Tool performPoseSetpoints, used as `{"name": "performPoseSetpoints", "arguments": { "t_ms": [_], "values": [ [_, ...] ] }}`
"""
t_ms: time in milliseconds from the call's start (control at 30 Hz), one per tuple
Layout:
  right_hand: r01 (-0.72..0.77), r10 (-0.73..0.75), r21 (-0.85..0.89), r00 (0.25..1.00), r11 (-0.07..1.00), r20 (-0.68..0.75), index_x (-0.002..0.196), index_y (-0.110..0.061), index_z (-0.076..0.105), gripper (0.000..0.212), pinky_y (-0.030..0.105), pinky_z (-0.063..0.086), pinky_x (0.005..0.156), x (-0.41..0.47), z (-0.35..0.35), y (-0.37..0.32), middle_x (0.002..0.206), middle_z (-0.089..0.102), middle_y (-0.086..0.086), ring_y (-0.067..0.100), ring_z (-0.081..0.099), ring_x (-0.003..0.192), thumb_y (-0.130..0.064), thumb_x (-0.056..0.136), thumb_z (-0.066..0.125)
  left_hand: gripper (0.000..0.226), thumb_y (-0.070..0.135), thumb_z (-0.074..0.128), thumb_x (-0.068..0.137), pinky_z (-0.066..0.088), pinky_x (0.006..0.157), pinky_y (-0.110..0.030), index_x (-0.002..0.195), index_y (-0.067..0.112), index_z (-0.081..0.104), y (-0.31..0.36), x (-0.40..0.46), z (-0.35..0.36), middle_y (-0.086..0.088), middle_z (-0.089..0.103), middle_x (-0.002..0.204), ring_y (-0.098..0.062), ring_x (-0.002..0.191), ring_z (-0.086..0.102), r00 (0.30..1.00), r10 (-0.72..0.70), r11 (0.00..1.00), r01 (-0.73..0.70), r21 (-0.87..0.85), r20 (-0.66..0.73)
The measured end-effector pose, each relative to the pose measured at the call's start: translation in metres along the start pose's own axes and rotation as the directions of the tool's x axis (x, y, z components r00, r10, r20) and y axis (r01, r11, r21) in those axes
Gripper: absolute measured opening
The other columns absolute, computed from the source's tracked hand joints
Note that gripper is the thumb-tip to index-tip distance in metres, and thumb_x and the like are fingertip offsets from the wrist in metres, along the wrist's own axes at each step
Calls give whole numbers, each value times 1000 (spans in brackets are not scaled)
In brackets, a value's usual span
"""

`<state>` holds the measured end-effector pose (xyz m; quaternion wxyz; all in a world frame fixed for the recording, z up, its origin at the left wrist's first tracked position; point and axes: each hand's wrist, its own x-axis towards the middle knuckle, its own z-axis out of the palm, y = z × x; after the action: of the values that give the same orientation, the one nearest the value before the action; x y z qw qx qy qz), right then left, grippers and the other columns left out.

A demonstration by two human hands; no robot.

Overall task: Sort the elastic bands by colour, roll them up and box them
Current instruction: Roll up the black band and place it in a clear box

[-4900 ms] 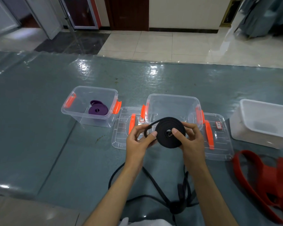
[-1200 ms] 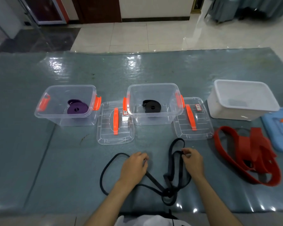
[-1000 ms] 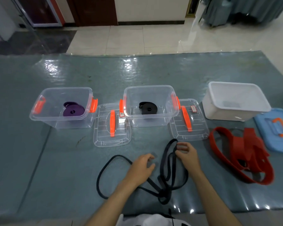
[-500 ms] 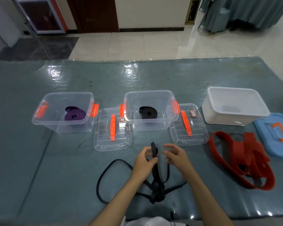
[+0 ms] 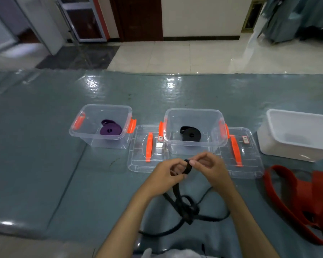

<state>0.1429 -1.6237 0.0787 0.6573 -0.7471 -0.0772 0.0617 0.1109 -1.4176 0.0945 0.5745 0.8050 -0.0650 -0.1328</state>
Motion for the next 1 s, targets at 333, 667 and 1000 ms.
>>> {"name": "performPoseSetpoints", "arguments": {
  "t_ms": [333,667,1000],
  "values": [
    [145,-146,-18,986,989,-85,105,-20,76,28,21,61,77,18,17,-55,95,77,-4,12,75,84,-8,83,88,40,18,82,83,59,81,-33,113,28,58,20,9,-19,10,67,103,-11,82,66,984,36,990,-59,-126,-174],
    [249,-249,91,968,964,-7,111,-9,77,25,34,63,87,14,15,-60,104,78,4,27,76,99,0,88,80,36,25,89,85,58,86,-26,115,21,69,33,6,-7,-3,78,106,-17,96,75,945,108,909,-219,-354,-308],
    [226,-223,73,974,971,-41,103,-21,74,14,23,60,69,12,17,-66,86,72,1,16,71,74,-13,92,79,22,7,72,98,60,90,-33,117,18,74,33,11,-2,12,75,113,-15,105,73,793,422,905,-400,148,-439]
  ]
}}
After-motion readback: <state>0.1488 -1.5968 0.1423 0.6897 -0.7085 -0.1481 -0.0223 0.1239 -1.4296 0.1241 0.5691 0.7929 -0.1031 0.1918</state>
